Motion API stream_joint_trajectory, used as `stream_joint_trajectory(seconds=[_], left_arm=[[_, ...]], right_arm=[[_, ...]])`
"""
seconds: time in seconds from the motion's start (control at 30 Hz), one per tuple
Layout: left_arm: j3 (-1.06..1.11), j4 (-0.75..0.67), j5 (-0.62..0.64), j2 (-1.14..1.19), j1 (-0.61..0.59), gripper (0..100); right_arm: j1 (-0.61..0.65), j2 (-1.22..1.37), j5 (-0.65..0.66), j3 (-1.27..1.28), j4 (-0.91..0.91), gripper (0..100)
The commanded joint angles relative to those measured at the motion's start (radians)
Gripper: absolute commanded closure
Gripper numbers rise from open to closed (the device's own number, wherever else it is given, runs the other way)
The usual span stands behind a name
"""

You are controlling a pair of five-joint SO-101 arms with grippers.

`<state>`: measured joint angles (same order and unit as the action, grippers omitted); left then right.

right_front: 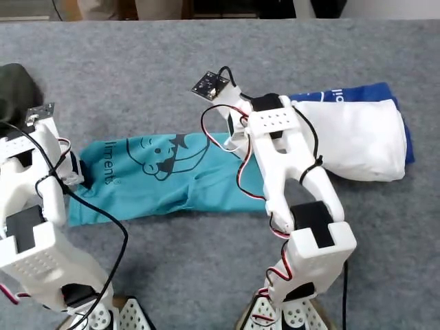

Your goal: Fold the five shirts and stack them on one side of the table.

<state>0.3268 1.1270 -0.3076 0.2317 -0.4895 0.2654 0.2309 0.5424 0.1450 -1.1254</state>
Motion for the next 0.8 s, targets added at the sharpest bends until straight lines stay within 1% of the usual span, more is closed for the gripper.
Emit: stream_joint_trajectory(seconds=[0.0, 0.07, 0.23, 0.3, 0.37, 0.43, 0.53, 0.6, 0.67, 0.77], left_arm=[[-0.023, 0.055, -0.037, 0.007, 0.017, 92], [-0.018, 0.060, -0.091, 0.007, 0.038, 98], [-0.017, 0.066, -0.064, 0.007, 0.092, 98], [-0.041, 0.098, -0.058, -0.005, 0.098, 98], [-0.124, 0.186, -0.034, -0.033, 0.100, 98], [-0.218, 0.293, -0.043, -0.064, 0.112, 98], [-0.361, 0.463, -0.115, -0.102, 0.183, 98], [-0.468, 0.566, -0.074, -0.108, 0.244, 98], [-0.551, 0.623, -0.034, -0.099, 0.311, 98], [-0.603, 0.632, 0.015, -0.070, 0.431, 98]], right_arm=[[0.008, -0.056, 0.008, -0.019, -0.009, 99.6], [0.007, -0.062, 0.008, -0.019, -0.011, 99.6], [-0.012, -0.065, 0.003, -0.021, -0.014, 99.6], [-0.025, -0.065, 0.003, -0.021, -0.041, 99.6], [-0.039, -0.074, 0.002, -0.031, -0.068, 99.6], [-0.051, -0.107, 0.002, -0.053, -0.114, 99.6], [-0.041, -0.213, 0.008, -0.114, -0.229, 99.6], [-0.056, -0.298, 0.008, -0.157, -0.272, 99.6], [-0.087, -0.384, 0.009, -0.185, -0.296, 99.5], [-0.145, -0.501, 0.011, -0.196, -0.353, 99.5]])
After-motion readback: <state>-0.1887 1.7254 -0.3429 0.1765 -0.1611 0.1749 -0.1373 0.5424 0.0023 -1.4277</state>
